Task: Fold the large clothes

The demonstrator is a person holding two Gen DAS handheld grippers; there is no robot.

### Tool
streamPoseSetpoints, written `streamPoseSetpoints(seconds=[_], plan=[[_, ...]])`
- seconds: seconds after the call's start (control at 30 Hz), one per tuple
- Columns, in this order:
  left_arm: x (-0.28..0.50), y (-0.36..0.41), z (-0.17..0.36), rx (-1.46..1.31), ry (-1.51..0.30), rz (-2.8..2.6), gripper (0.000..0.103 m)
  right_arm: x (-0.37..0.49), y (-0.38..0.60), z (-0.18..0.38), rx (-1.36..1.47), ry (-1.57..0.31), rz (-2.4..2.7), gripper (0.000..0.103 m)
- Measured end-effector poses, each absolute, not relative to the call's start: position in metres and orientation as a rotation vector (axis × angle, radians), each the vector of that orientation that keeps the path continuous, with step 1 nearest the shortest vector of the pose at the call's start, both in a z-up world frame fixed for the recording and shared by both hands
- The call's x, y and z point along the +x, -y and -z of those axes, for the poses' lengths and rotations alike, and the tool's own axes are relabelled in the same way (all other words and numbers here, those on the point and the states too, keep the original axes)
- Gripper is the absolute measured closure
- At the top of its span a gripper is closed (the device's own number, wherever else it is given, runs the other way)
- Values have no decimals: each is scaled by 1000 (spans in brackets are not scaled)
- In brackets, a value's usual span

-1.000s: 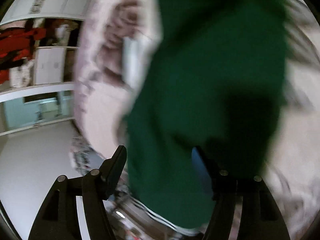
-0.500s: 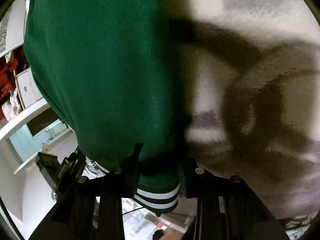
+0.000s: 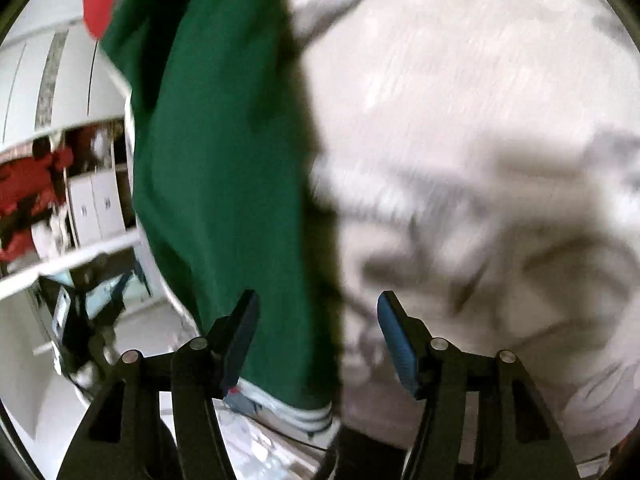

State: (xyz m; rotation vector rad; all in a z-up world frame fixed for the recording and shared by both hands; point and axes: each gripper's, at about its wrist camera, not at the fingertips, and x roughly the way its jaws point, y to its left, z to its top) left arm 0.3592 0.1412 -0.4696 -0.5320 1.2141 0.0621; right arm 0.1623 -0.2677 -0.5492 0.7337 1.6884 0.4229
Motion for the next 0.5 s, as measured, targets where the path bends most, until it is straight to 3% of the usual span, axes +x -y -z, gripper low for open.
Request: streamPoseSetpoints(seconds=[0.17, 0.23, 0.27, 0.3, 0.5], plan=[[461, -114, 523, -321, -1357, 49, 35, 194, 295, 566, 756, -1663, -323, 40], [468, -97, 522, -235, -1306, 111, 38, 191, 303, 575, 803, -1670, -287, 40], [469, -86, 518, -170, -1283, 123, 62, 191, 306, 580, 841, -1675, -265, 40], [467, -78, 512, -169, -1265, 184, 95, 187, 300, 582, 861, -1678, -246, 40], [461, -141, 492, -691, -1167, 355, 94, 181, 311, 588, 959, -1664, -146, 40]])
